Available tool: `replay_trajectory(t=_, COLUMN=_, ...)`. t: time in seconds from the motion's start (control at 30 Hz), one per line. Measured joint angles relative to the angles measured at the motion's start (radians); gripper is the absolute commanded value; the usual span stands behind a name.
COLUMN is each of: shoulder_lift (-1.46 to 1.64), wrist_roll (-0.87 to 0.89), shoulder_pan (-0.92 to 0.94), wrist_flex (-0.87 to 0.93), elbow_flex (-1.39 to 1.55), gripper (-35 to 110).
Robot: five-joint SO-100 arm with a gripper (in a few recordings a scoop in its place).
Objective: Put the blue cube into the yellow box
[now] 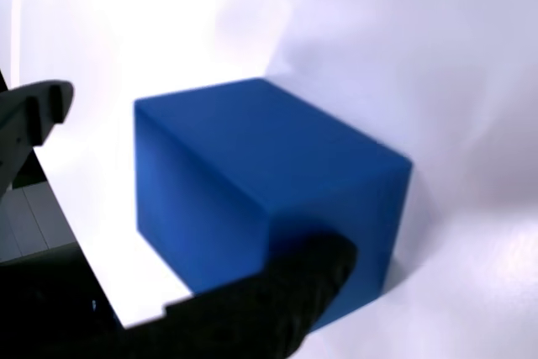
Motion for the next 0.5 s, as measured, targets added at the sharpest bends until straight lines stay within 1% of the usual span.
replay_trajectory(t=0.3, shoulder_lift=-0.015, wrist_roll=0.018, shoulder_pan=-0.032, wrist_flex=-0.015, elbow_flex=0.000, gripper=54)
replay_trajectory(t=0.5, shoulder_lift=-0.015, wrist_roll=0.015, shoulder_pan=-0.032, wrist_flex=-0.015, elbow_flex=0.000, gripper=48)
